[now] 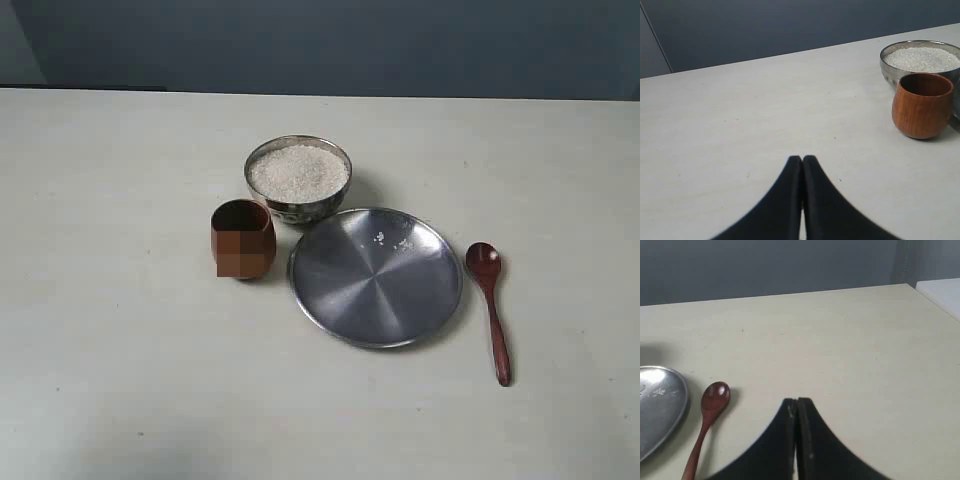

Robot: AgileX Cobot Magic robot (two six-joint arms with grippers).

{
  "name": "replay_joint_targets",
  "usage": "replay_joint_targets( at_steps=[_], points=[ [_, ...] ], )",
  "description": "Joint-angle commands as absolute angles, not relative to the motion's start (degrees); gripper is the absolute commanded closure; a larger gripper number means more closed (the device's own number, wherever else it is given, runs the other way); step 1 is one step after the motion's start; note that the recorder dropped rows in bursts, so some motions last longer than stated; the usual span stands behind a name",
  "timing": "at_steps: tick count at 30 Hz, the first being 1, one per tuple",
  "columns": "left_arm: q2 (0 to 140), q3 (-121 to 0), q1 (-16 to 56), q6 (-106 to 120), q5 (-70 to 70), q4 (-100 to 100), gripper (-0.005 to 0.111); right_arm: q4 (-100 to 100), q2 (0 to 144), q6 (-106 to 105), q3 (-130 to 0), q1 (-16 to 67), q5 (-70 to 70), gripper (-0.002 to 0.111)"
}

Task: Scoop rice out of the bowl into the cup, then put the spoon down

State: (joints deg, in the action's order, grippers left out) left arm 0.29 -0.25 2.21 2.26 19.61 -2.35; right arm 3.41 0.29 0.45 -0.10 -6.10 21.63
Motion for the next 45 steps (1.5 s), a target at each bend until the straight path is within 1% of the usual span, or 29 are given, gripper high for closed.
replay_joint_targets(
  at_steps=[1,31,35,40,45],
  points=[
    [0.0,0.0,2.4,2.1,19.4,-2.4,0.106,3.4,0.0,0.0,0.0,-5.9,21.0,0.108],
    [0.0,0.0,2.4,2.1,19.4,-2.4,0.106,3.4,0.0,0.0,0.0,-5.9,20.3,0.108],
    [0.0,0.0,2.4,2.1,19.3,-2.4,0.106,4.8,0.0,0.0,0.0,-5.9,15.0,0.108],
    [0.0,0.0,2.4,2.1,19.3,-2.4,0.106,16.4,0.0,0.0,0.0,-5.9,6.7,0.108],
    [0.0,0.0,2.4,2.1,19.3,-2.4,0.106,17.0,0.0,0.0,0.0,-5.9,4.7,0.108]
  ],
)
